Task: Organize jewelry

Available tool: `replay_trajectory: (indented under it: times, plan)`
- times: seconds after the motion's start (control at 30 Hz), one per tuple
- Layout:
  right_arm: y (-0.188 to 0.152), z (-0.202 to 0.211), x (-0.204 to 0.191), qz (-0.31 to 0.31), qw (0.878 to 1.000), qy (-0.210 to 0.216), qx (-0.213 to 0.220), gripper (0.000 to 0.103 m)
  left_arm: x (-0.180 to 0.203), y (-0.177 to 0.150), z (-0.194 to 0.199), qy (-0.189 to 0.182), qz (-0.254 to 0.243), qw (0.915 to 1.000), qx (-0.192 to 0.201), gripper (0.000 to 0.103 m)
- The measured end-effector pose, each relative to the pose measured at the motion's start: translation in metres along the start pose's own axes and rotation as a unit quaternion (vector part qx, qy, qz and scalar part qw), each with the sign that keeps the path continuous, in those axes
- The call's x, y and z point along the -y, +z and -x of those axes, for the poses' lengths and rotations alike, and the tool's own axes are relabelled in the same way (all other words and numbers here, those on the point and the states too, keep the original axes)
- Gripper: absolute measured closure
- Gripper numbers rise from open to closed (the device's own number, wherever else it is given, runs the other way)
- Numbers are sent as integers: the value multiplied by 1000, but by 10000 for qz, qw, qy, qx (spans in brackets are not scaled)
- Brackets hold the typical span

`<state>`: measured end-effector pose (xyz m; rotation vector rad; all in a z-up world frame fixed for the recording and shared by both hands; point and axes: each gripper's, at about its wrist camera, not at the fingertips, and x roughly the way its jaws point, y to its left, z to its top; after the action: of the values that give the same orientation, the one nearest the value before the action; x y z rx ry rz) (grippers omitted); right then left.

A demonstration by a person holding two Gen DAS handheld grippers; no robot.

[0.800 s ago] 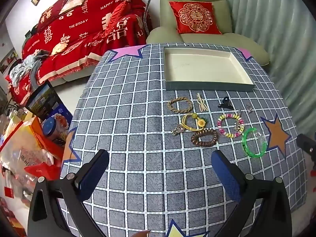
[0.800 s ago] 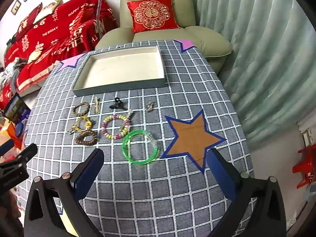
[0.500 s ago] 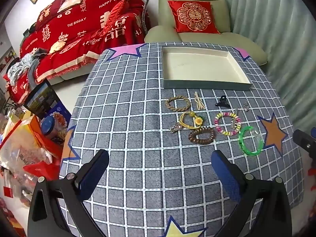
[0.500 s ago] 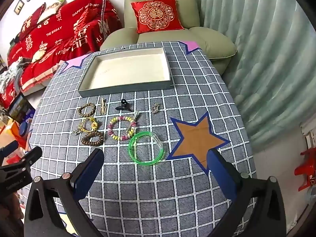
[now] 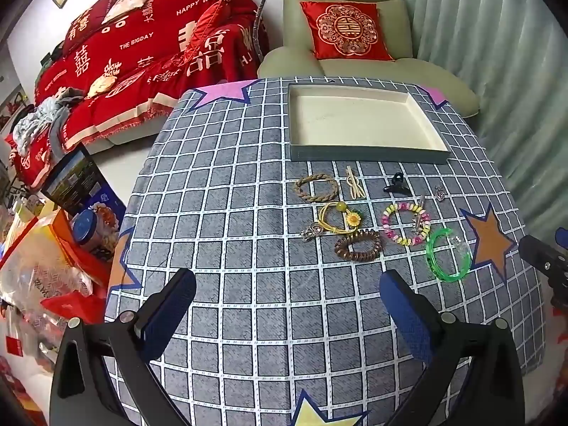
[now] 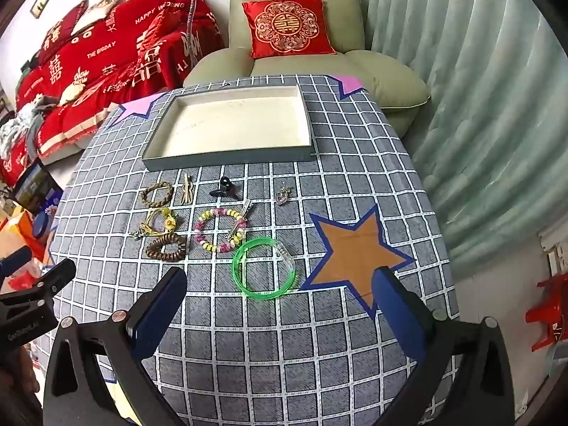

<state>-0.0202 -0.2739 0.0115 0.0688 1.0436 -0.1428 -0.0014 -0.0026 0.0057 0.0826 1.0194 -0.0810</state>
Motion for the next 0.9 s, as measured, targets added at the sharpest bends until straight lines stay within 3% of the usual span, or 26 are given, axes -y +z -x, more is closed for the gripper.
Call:
replay_trajectory:
  times: [0.9]
  plan:
    - [1,-1,4,-67,10000,-20,61,0,7,3,-1,-9,-72,10000,59,0]
